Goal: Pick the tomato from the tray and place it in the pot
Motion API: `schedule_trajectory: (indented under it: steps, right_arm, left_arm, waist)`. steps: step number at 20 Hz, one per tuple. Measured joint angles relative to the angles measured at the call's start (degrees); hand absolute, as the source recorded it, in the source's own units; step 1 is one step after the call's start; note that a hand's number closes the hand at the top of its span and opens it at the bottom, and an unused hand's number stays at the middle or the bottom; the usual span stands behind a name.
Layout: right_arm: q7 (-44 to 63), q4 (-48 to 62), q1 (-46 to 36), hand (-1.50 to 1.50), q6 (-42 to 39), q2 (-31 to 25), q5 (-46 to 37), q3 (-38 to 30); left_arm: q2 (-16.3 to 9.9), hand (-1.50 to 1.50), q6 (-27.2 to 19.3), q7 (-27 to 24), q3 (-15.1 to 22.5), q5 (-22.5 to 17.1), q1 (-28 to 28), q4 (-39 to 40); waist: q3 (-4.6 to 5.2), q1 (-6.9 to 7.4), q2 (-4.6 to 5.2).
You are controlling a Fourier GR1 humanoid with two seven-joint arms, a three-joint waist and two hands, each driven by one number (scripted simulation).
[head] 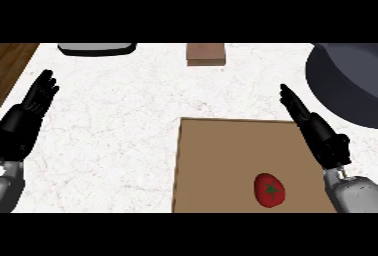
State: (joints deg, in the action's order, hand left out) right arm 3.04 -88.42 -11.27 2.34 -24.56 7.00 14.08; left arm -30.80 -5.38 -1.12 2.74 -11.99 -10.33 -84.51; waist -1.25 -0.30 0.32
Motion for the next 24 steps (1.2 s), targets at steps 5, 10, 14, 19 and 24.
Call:
schedule_trajectory:
  steps: [5, 10, 14, 19, 24]
  right_arm:
    - [-0.98, -1.82, -0.44, -1.50, -9.75, 4.49, 7.80, 4.65]
    - [-7.79, -7.32, -2.01, -1.50, -10.52, -0.19, -0.92, 6.01]
    - [-21.15, -13.31, 5.57, -1.50, -10.48, -3.84, -3.30, 3.28]
    - [-28.57, -19.94, 12.96, -1.50, -14.62, -13.88, -4.46, -4.04]
    - [-26.28, -25.72, 16.20, -1.50, -19.24, -23.90, -4.93, -12.11]
  left_arm:
    - [4.48, 0.00, -1.48, 3.43, 1.45, -1.62, -0.64, -0.73]
    - [9.07, 0.00, -2.73, 7.25, 2.93, -4.57, 0.94, -1.59]
    - [11.93, 0.00, -5.55, 10.40, 4.52, -4.54, 2.00, -4.31]
    - [14.18, 0.00, -8.56, 12.60, 6.37, -2.75, 2.91, -7.33]
    - [14.34, 0.00, -8.68, 14.56, 6.60, -2.76, 3.56, -9.63]
  waist:
    - [0.80, 0.80, -0.16]
    - [1.28, 0.01, -1.23]
    - [1.14, -1.09, -1.06]
    - [1.20, -1.29, -0.90]
    - [1.27, -1.11, -0.78]
